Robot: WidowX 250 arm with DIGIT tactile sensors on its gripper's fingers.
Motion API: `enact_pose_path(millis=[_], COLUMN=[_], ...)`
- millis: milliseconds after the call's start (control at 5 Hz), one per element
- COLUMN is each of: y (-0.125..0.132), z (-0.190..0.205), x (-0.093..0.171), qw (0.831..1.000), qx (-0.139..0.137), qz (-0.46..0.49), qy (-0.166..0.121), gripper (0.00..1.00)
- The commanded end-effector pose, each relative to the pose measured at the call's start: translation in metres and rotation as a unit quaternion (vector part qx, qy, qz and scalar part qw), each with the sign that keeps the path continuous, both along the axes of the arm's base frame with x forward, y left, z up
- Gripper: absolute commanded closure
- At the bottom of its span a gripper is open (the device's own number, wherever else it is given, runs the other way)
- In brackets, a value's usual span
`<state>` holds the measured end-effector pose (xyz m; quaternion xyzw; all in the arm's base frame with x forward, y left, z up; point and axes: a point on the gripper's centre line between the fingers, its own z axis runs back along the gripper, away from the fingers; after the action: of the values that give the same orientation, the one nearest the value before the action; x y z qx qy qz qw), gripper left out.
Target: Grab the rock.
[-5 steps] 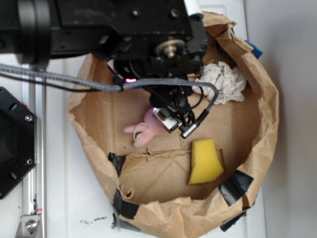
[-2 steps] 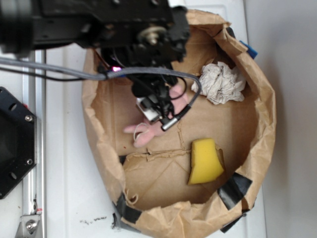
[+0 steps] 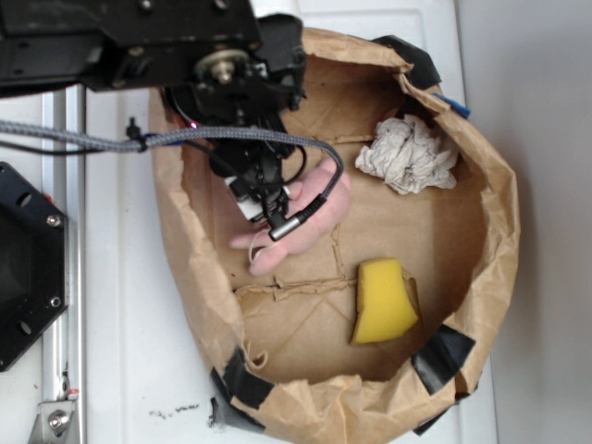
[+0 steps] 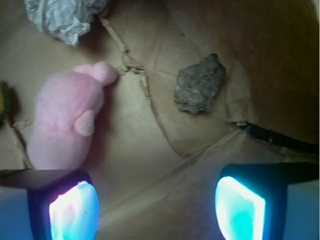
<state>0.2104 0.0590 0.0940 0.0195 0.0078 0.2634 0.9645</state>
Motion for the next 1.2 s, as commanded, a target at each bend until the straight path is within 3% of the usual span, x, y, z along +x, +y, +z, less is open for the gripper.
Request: enact_pose_path(millis=[0, 200, 400, 1000], y=[0.037, 0.05, 0.058, 0.058], z=[0.001, 0.005, 0.021, 0.021], x=[0.004, 0.019, 0.041, 0.041], qw=[0.993, 0.991, 0.993, 0.993], qx=[0.043, 0.064, 0.064, 0.064], qz=[0.107, 0.118, 0.087, 0.087], qy=[-0.012, -0.016, -0.044, -0.044], gripper=[0.0, 0.0, 0.0, 0.0])
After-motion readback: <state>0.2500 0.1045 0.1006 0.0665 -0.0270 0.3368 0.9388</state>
